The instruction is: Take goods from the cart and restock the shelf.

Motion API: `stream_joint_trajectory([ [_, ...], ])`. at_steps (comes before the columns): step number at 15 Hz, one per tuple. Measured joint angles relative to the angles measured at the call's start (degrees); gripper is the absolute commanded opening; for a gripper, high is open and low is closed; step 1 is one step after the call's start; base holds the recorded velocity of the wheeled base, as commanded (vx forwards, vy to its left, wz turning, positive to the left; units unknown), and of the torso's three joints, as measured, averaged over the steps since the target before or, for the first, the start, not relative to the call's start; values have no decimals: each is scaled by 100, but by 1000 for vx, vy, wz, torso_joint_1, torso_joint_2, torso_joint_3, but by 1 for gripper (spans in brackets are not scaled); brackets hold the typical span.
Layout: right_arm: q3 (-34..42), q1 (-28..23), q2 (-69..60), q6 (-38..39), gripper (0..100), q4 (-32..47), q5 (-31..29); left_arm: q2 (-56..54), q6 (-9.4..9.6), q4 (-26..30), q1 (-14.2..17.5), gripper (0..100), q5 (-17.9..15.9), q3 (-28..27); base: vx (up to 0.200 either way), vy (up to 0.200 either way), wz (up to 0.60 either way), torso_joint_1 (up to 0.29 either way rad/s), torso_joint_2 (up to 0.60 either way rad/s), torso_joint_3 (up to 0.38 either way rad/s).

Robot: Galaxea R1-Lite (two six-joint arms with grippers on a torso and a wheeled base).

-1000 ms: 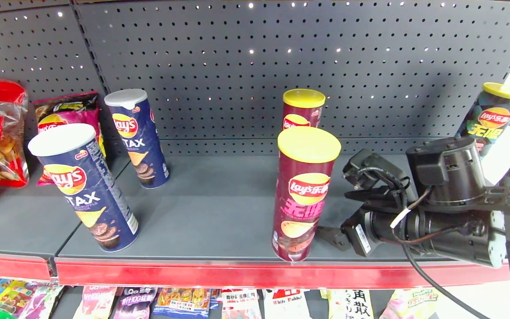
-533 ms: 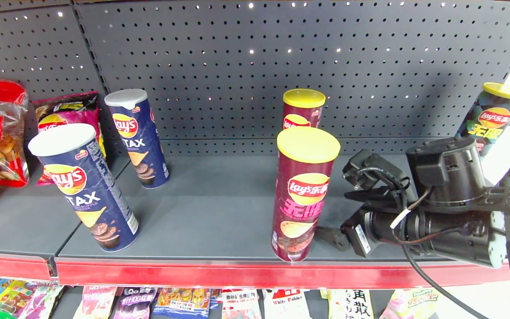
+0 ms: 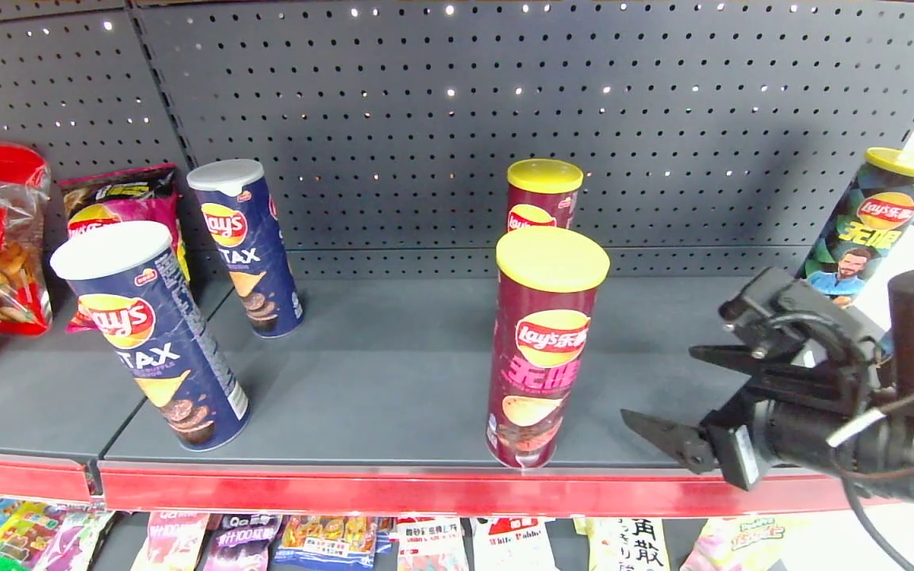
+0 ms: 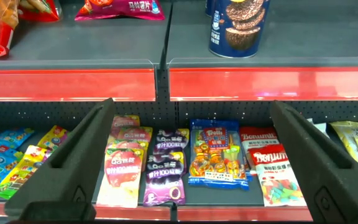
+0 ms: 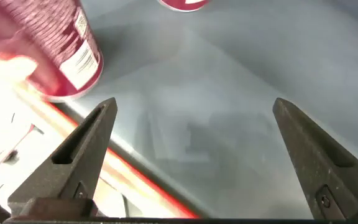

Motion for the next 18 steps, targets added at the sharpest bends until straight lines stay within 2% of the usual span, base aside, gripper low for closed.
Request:
stream_joint_trajectory([
  [5,667,62,-1929,-211,100,62,-224,16,1,9,-2,100,-45,0,0,0,0,0,0,0],
  [7,957,-98,-2849,-255,100,257,-317,16,1,9,-2,100,-45,0,0,0,0,0,0,0],
  [10,1215,-1092,-4348,-215,100,1531,-377,22,4,9,-6,100,-45,0,0,0,0,0,0,0],
  [14,1348,-3280,-6164,191,100,4063,-389,30,1,9,-11,100,-45,0,0,0,0,0,0,0],
  [15,1379,-3657,-6483,257,100,4252,-300,35,0,9,-11,100,-45,0,0,0,0,0,0,0],
  [16,1492,-3801,-6730,289,100,4203,-77,38,4,9,-13,100,-45,0,0,0,0,0,0,0],
  [17,1742,-3775,-6964,308,100,3979,215,38,1,9,-17,100,-45,0,0,0,0,0,0,0],
  [18,2104,-3716,-7177,369,100,3393,507,38,1,9,-17,100,-48,0,0,0,0,0,0,0],
])
